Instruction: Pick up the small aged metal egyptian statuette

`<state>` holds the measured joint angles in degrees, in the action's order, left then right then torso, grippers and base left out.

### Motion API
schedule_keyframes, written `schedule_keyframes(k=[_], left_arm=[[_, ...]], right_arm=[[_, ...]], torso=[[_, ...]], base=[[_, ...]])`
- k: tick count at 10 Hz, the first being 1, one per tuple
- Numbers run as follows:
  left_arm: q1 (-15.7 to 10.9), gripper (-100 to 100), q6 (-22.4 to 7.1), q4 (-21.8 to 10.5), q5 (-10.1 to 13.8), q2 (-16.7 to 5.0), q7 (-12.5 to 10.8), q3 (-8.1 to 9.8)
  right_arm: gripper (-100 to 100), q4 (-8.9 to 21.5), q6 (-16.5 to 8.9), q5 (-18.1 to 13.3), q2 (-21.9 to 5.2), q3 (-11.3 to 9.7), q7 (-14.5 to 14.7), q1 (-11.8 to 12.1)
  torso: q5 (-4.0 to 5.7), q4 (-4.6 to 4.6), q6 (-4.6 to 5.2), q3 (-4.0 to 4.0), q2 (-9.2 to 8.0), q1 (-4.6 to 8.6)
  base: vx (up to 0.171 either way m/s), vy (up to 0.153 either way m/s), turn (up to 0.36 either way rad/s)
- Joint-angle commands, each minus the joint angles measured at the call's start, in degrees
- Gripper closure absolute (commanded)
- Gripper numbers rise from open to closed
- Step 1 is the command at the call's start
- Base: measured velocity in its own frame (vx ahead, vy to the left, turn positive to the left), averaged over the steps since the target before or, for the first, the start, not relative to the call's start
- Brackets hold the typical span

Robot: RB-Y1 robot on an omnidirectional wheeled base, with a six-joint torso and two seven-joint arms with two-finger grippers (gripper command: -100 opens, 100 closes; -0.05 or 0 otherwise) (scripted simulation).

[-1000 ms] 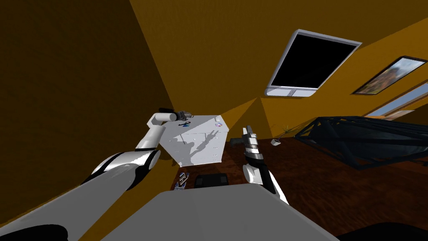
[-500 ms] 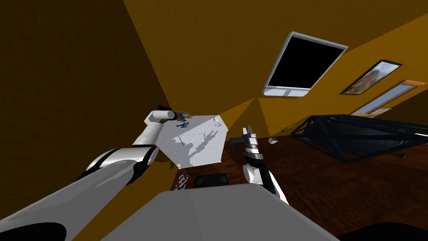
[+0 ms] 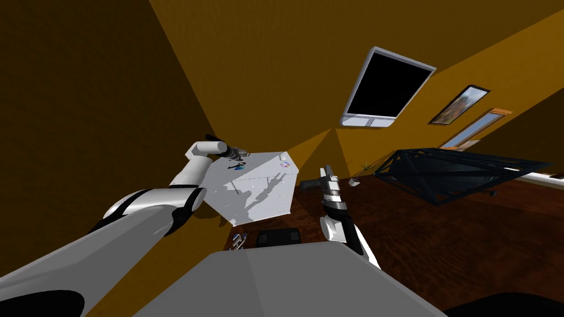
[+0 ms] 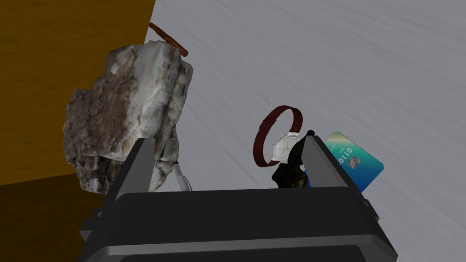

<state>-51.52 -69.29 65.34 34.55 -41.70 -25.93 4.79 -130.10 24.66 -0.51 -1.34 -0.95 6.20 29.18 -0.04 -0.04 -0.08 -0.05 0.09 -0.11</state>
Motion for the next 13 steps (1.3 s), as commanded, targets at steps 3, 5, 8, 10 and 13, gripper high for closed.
schedule_keyframes(k=[3,5,8,10,13], left_arm=[[-1.80,-100,-5.41,-3.21,1.30,-2.19,-0.75,-0.43],[-3.43,-100,-8.37,-5.97,2.19,-3.85,-1.41,-1.01],[-4.85,-100,-12.85,-8.70,3.02,-5.43,-2.02,-1.62],[-6.06,-100,-16.08,-10.55,3.77,-6.90,-2.58,-2.23],[-7.07,-100,-20.23,-14.14,4.45,-8.26,-3.09,-2.85]], right_arm=[[0,0.00,0.00,0.00,0.00,0.00,0.00,-0.01],[0,0.00,0.00,0.00,0.00,0.00,0.00,0.00],[0,0.00,0.00,0.00,0.00,0.00,0.00,0.00],[0,0.00,0.00,0.00,0.00,0.00,0.00,0.00],[0,0.00,0.00,0.00,0.00,0.00,0.00,0.00]], torso=[[0.02,0.01,0.04,0.01,-0.01,0.04],[0.00,0.01,-0.02,0.02,-0.03,0.03],[0.00,0.01,-0.02,0.02,-0.04,0.02],[0.00,0.00,-0.01,-0.01,0.02,0.00],[-0.01,0.00,-0.02,0.00,-0.01,0.00]], base=[[0.021,0.016,-0.079],[0.023,0.022,-0.072],[0.023,0.020,-0.071],[0.038,0.037,-0.108],[0.028,0.029,-0.052]])
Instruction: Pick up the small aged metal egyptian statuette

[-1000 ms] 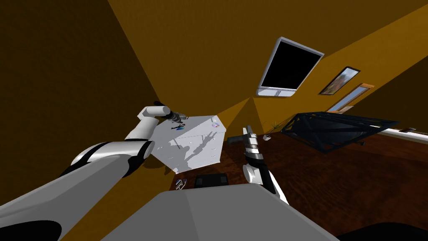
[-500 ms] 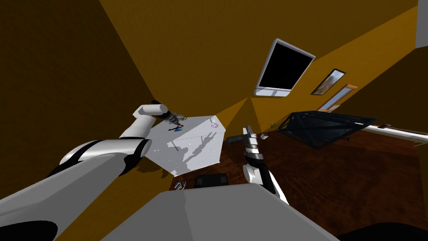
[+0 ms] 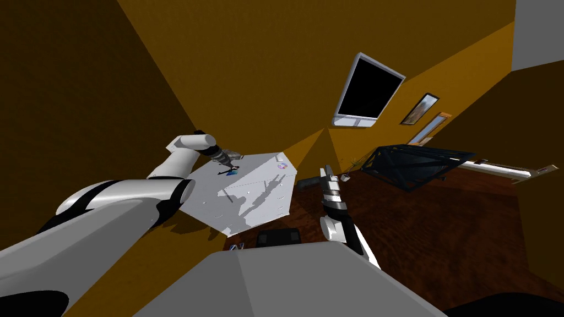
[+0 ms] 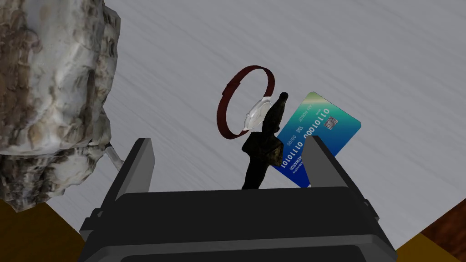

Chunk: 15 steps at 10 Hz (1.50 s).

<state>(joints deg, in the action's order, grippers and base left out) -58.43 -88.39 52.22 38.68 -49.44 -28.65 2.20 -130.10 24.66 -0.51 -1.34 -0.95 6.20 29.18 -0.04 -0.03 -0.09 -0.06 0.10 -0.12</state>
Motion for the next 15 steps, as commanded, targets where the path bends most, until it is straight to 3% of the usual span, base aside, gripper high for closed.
schedule_keyframes(k=[1,4,11,15], left_arm=[[-0.16,-100,-2.74,-1.02,0.32,-0.52,-0.37,-0.26],[-1.56,-100,-7.64,-5.51,1.46,-2.79,-1.25,-1.46],[-1.94,-100,-17.11,-11.81,2.78,-5.11,-2.43,-3.45],[-1.06,-100,-18.63,-13.34,2.93,-5.00,-2.70,-4.03]], right_arm=[[0,0.00,0.00,0.00,0.00,0.00,0.00,0.00],[0,0.00,0.00,0.00,0.00,0.00,0.00,0.00],[0,0.00,0.00,0.00,0.00,0.00,0.00,0.00],[0,0.00,0.00,0.00,0.00,0.00,0.00,0.01]], torso=[[0.00,0.00,0.00,0.00,0.00,0.00],[-0.02,-0.01,-0.02,-0.01,0.01,-0.04],[-0.02,-0.01,-0.01,0.01,-0.02,-0.02],[-0.01,-0.01,-0.02,0.00,-0.02,0.04]], base=[[0.034,0.032,-0.113],[0.035,0.041,-0.102],[0.030,0.035,-0.072],[0.022,0.022,-0.023]])
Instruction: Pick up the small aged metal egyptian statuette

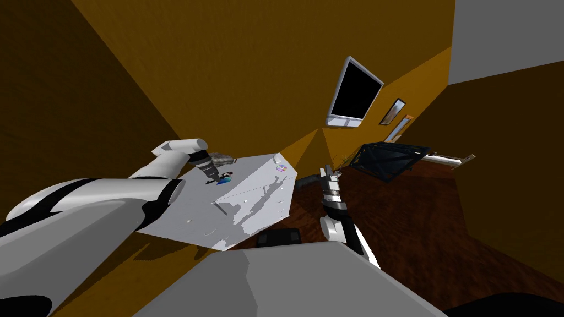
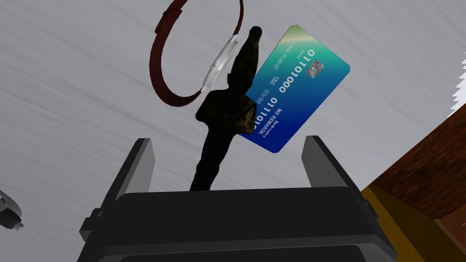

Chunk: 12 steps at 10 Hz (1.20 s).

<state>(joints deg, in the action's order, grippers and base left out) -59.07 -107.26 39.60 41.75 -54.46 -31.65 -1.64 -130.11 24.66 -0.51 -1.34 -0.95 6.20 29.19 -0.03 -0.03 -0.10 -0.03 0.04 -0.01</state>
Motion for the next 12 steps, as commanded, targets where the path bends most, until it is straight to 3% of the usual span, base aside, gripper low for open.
schedule_keyframes(k=[1,2,3,5,6,7,11,12], left_arm=[[0.00,-100,0.00,0.00,0.00,0.00,0.00,0.00],[-0.05,0,0.06,-0.12,-0.02,0.00,0.08,-0.03],[0.99,-100,1.94,-0.86,-0.50,1.04,0.50,0.22],[1.69,-100,3.20,-1.36,-0.82,1.73,0.79,0.38],[0.83,-100,2.74,-2.07,-0.84,1.43,0.90,0.11],[0.74,100,3.12,-2.40,-0.92,1.49,1.14,0.05],[0.75,100,3.06,-2.39,-0.92,1.45,1.05,0.07],[0.75,0,3.06,-2.39,-0.92,1.45,1.05,0.07]], right_arm=[[0,0.00,0.00,0.00,0.00,0.00,0.00,0.00],[0,0.00,0.00,0.00,0.00,0.00,0.00,0.00],[0,0.00,0.00,0.00,0.00,0.00,0.00,0.00],[0,0.00,0.00,0.00,0.00,0.00,0.00,0.00],[0,0.00,0.00,0.00,0.00,0.00,0.00,0.00],[0,0.00,0.00,0.00,0.00,0.00,0.00,0.00],[0,0.00,0.00,0.00,0.00,0.00,0.00,0.00],[0,0.00,0.00,0.00,0.00,0.00,0.00,0.00]], torso=[[0.00,0.00,0.00,0.00,0.00,0.00],[0.01,0.01,0.00,0.02,-0.03,0.02],[0.01,0.01,0.00,0.02,-0.04,0.02],[0.01,0.01,0.00,0.02,-0.03,0.03],[0.01,0.01,0.01,0.02,-0.03,0.04],[0.01,0.01,0.00,0.03,-0.04,0.03],[-0.01,-0.01,0.04,-0.01,0.01,-0.03],[-0.01,-0.01,0.04,-0.01,0.01,-0.03]], base=[[0.000,0.000,0.000],[0.000,0.000,0.000],[0.000,0.000,0.000],[0.000,-0.003,0.004],[0.000,0.000,0.000],[0.000,0.000,0.000],[0.000,0.000,0.000],[0.000,0.000,0.000]])
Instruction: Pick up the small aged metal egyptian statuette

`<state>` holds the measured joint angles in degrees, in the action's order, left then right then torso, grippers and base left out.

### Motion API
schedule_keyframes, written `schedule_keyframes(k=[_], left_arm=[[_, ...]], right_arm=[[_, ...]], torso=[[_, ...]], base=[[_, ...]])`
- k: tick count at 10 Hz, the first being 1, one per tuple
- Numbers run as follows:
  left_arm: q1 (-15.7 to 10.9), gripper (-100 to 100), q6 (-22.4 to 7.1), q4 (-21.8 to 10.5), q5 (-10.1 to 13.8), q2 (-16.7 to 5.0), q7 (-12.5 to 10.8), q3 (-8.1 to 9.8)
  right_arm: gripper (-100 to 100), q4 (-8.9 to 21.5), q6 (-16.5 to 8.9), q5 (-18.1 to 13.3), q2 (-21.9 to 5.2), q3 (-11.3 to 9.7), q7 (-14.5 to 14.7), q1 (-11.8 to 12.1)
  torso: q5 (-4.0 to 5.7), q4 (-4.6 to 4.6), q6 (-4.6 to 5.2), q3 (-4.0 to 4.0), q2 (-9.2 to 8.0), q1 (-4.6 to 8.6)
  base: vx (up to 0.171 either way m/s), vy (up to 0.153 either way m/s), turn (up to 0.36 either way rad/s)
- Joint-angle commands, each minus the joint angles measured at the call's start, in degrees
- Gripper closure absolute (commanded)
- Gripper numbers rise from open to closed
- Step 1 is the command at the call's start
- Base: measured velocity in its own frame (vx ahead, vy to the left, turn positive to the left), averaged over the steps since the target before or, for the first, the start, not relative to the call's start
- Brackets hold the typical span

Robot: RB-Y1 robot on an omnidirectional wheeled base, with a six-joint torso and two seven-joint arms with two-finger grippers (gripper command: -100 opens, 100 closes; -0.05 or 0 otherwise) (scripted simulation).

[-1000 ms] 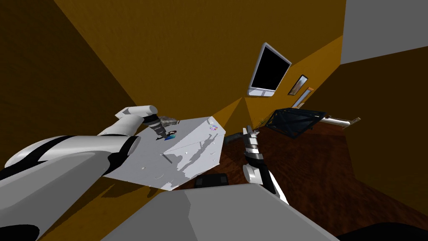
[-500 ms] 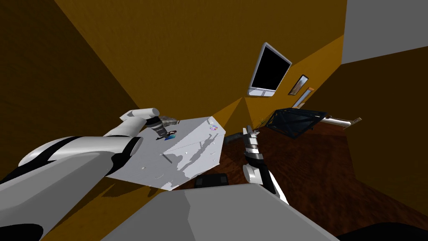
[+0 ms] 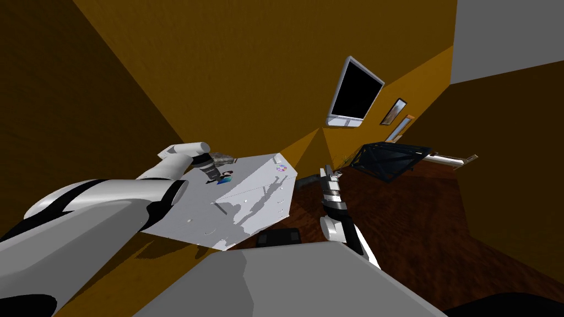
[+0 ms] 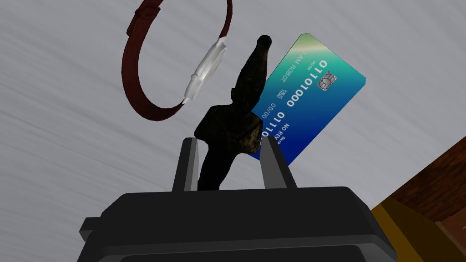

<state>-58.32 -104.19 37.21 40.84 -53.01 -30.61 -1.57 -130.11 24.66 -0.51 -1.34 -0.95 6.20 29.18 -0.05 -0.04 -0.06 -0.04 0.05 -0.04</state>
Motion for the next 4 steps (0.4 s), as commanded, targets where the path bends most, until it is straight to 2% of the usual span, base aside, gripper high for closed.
schedule_keyframes(k=[1,2,3,4], left_arm=[[0.07,100,-1.44,1.65,0.50,-0.59,-0.61,0.11],[-0.45,100,-2.38,2.03,0.74,-1.10,-0.83,-0.01],[-0.13,100,-1.77,1.87,0.62,-0.84,-0.64,0.08],[-0.23,0,-1.98,1.93,0.64,-0.89,-0.68,0.07]], right_arm=[[0,0.00,0.00,0.00,0.00,0.00,0.00,0.00],[0,0.00,0.00,0.00,0.00,0.00,0.00,0.00],[0,0.00,0.00,0.00,0.00,0.00,0.00,0.00],[0,0.00,0.00,0.00,0.00,0.00,0.00,0.00]], torso=[[0.00,0.00,0.00,0.00,0.00,0.00],[0.02,0.02,0.00,0.02,-0.01,0.01],[0.03,0.03,-0.02,0.03,-0.03,0.01],[0.00,0.00,-0.03,0.01,-0.02,0.00]], base=[[-0.001,0.002,-0.014],[0.000,0.007,-0.014],[0.000,0.000,0.000],[0.000,0.000,0.000]])
